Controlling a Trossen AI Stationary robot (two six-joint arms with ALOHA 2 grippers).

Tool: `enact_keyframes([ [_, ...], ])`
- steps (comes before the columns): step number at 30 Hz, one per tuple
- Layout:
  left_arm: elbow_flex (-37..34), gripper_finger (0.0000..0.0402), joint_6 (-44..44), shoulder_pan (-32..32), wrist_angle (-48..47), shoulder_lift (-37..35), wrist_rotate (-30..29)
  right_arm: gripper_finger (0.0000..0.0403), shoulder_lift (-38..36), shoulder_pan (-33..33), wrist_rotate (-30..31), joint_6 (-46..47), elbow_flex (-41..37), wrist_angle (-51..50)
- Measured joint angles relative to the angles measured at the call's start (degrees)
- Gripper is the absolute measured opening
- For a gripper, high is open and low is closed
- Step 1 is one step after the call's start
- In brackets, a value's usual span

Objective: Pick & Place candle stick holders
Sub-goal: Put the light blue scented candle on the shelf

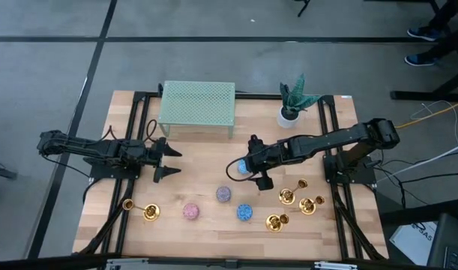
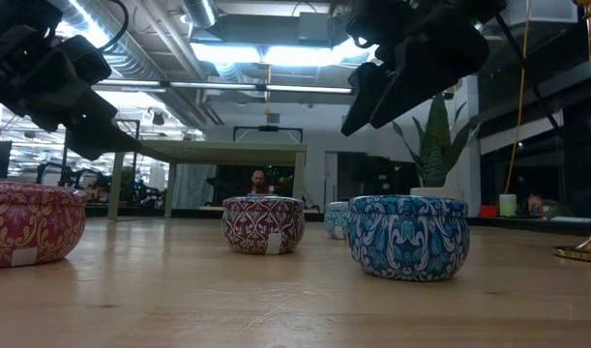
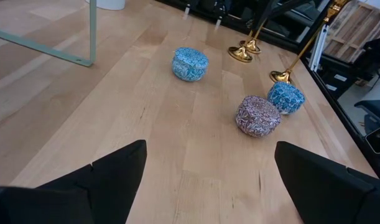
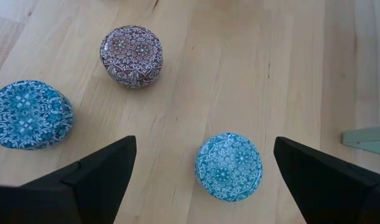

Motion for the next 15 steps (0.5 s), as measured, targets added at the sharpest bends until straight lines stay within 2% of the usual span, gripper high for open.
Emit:
enact_keyframes([
  [4,0.0,0.0353,0.0,0.0,0.0,0.0,0.0,0.0385,0.7,0.0,0.0,-0.1,0.0,0.7],
  [15,0.0,0.0352,0.0,0.0,0.0,0.0,0.0,0.0385,8.2,-2.3,0.6,-0.6,0.0,4.5],
])
